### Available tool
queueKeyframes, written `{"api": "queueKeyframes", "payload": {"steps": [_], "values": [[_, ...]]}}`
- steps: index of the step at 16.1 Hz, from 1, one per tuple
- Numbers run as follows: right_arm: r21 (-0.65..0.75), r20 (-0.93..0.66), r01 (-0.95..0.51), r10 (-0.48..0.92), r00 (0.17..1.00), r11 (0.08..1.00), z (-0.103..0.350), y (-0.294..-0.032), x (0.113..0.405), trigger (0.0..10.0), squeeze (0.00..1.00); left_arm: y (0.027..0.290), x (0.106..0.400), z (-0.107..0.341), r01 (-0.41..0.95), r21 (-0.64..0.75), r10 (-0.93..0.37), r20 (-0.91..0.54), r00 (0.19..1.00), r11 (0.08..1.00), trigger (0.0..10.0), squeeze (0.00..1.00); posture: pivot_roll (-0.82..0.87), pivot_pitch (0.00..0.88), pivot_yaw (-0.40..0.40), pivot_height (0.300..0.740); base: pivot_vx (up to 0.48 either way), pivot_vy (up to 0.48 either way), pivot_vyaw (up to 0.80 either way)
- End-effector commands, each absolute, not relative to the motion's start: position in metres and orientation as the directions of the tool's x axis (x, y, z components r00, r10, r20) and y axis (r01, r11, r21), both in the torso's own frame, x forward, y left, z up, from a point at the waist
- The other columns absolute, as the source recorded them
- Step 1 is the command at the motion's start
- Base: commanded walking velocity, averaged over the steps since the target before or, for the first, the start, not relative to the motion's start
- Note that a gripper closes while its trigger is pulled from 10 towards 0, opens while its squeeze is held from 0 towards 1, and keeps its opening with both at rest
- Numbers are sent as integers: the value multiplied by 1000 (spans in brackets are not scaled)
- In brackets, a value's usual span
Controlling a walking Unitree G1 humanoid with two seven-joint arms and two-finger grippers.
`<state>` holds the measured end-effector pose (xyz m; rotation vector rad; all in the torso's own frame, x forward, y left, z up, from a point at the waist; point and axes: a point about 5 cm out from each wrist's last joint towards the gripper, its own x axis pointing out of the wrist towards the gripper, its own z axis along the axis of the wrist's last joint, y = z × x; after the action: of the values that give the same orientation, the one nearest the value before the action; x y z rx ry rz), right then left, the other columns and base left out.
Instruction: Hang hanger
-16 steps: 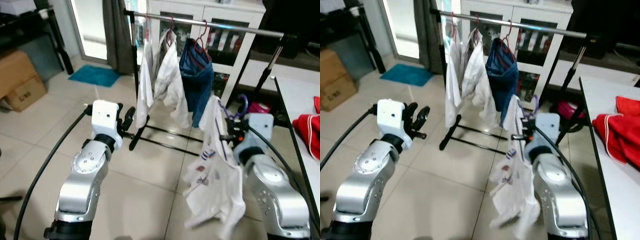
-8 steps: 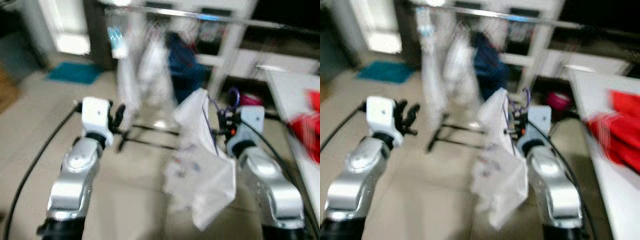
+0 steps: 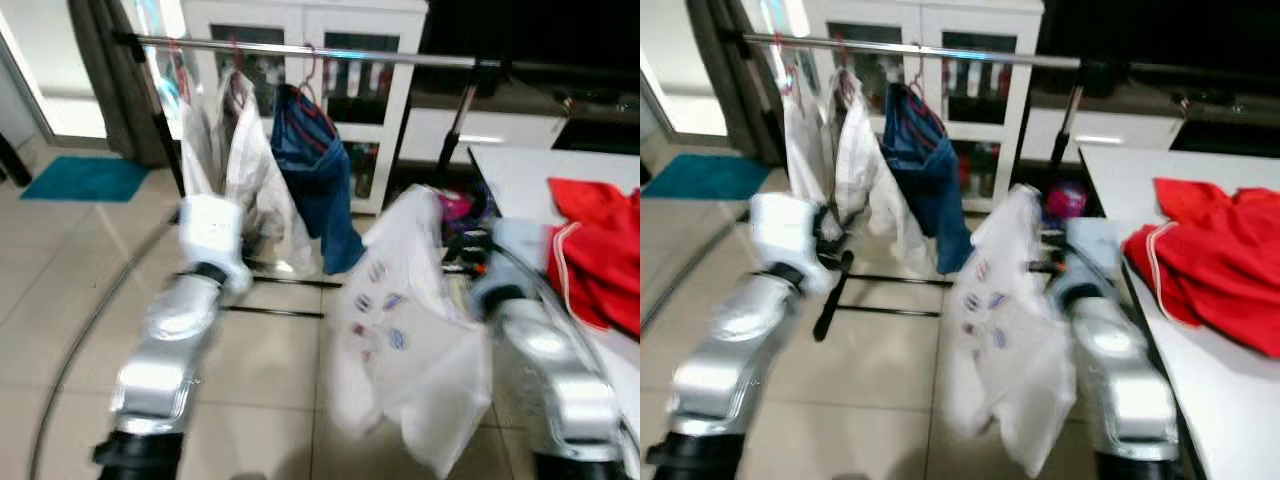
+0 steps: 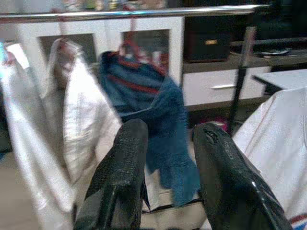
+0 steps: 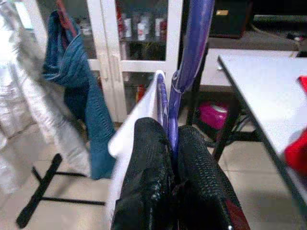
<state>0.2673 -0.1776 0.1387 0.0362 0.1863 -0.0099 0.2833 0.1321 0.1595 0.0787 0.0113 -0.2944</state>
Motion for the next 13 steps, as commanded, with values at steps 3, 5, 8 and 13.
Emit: {"api": "queueKeyframes", "payload": {"steps": [3, 5, 8, 13], "values": [[30, -142, -17, 21, 990, 999, 148, -171, 270, 10000, 0, 141, 285, 162, 266, 90, -266, -16, 964, 960, 10000, 0, 66, 0, -23, 740, 336, 0, 0], [34, -141, -11, 16, 990, 999, 147, -172, 270, 10000, 0, 141, 286, 164, 268, 91, -268, -12, 963, 959, 10000, 0, 64, 0, -17, 740, 347, 0, 0], [39, -136, 0, 6, 991, 999, 148, -172, 270, 10000, 0, 142, 288, 165, 271, 91, -272, -8, 962, 958, 10000, 0, 65, 0, -7, 740, 350, 0, 0], [15, -137, 43, -40, 990, 999, 145, -176, 268, 10000, 0, 142, 290, 166, 285, 97, -286, -8, 958, 953, 10000, 0, 71, 0, 10, 740, 354, 0, 0]]}}
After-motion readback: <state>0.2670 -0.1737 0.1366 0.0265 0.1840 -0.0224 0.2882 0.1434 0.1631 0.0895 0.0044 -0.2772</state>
